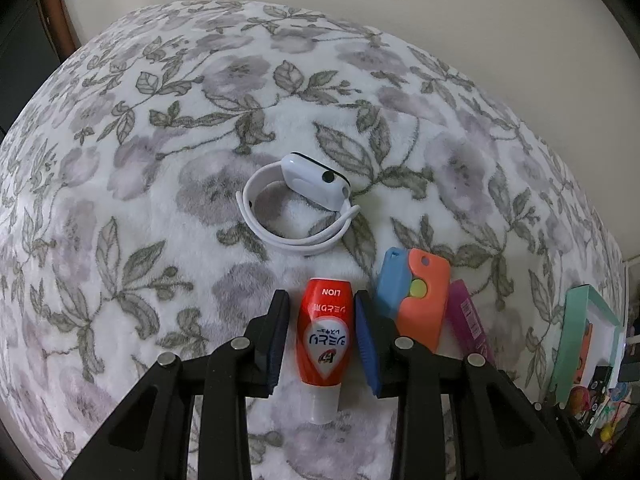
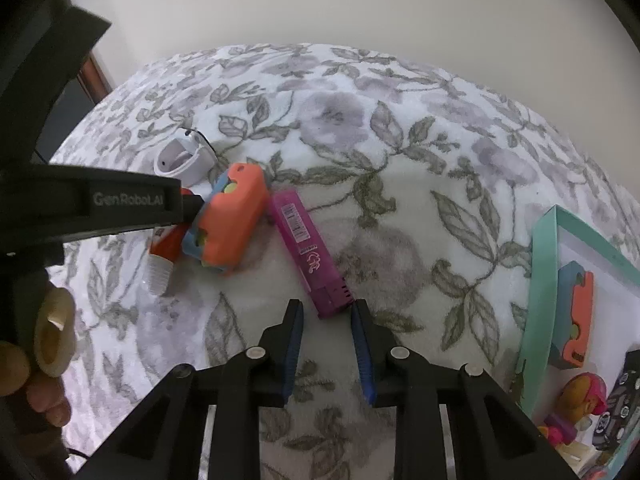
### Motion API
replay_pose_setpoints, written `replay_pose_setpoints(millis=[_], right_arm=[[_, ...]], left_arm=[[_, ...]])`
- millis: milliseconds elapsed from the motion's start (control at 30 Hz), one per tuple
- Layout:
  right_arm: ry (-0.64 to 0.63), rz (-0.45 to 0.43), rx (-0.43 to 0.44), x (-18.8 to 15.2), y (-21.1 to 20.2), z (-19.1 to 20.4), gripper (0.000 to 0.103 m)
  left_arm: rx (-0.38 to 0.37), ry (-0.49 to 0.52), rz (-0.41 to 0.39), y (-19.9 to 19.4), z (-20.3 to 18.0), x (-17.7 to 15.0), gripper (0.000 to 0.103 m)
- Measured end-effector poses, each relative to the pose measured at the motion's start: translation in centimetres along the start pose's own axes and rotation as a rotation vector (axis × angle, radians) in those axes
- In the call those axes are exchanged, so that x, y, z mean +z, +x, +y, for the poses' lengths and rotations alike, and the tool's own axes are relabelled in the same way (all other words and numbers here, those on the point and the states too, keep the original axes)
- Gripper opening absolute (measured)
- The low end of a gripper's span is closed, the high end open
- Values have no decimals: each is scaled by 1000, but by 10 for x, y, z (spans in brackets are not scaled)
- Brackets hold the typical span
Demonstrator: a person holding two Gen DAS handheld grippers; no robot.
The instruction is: Organize rigid objects
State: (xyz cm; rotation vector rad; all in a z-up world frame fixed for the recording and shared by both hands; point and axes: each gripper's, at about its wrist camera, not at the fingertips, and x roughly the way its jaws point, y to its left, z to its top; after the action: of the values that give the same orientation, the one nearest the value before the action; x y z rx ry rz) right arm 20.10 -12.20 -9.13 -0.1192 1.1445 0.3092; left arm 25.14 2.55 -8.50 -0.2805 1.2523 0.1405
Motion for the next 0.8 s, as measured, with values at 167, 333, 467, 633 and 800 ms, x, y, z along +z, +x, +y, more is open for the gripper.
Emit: replay_pose_setpoints(millis=[167, 333, 467, 633, 800], right_arm=[[-7, -22, -42, -1, 1, 6, 26], [0, -33, -60, 2, 2, 7, 26], [-11, -44, -84, 1, 2, 12, 26], [36, -52, -55, 4, -1, 3, 9], [97, -57, 15, 5, -6, -9, 7]], left_arm=[[33, 42, -1, 5, -11, 2, 34], [32, 47, -1, 7, -12, 2, 34], [19, 42, 3, 7, -11, 2, 30], [-25, 3, 14, 5, -6, 3, 29], [-59, -5, -11, -9, -3, 4, 29]])
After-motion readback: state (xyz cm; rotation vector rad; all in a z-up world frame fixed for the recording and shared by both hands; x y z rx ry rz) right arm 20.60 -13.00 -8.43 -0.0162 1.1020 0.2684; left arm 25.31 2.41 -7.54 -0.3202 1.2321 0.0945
